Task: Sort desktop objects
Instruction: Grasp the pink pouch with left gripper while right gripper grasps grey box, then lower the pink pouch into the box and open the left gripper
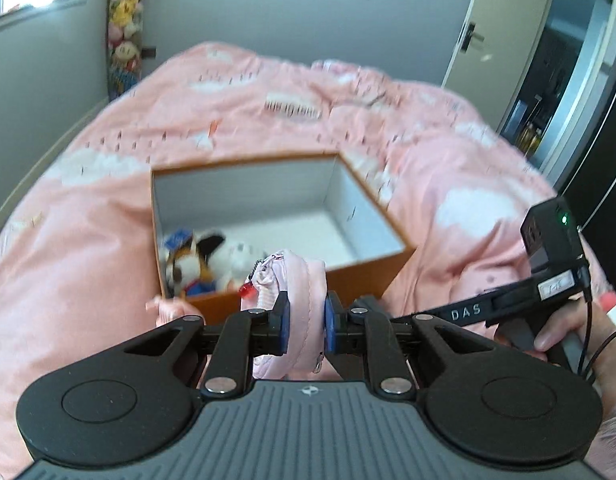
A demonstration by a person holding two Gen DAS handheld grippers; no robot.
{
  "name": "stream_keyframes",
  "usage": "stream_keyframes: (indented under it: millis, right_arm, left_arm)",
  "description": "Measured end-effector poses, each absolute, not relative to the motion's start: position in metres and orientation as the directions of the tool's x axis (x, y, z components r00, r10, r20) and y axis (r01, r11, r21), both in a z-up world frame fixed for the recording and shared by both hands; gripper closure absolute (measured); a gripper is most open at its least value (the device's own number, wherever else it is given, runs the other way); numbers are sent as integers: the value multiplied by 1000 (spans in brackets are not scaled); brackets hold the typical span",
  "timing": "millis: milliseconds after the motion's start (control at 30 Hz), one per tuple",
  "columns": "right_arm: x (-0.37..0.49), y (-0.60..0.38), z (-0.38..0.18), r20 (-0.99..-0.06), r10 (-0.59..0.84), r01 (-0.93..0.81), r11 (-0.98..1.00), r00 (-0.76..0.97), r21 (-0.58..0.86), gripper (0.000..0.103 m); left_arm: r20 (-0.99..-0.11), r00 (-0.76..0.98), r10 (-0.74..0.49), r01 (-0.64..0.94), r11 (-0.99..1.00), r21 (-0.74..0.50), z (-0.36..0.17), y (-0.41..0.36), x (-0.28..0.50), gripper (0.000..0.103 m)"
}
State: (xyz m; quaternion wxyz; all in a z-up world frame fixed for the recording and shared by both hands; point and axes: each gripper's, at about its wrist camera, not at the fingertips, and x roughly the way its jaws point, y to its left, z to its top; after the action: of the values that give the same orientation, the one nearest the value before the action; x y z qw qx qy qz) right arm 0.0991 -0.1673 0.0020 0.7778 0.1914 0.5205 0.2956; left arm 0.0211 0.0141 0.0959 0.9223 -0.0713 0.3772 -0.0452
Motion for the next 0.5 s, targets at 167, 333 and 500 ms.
stream_keyframes:
  millis: [167,333,500]
  right_arm:
    - [101,-178,35,-654,682,-312,731,326,607,65]
    - [112,-183,68,-624,680,-362,733,386,576,65]
    - [135,-186,88,-607,657,-375,754,447,540,65]
  left_arm:
    - [-632,762,-141,78,989,-127,118,7,27,84]
    - [-585,802,-121,115,992,-48,129,-1,48,84]
    - [-572,815,-91,149,987,55,123,-11,76,84]
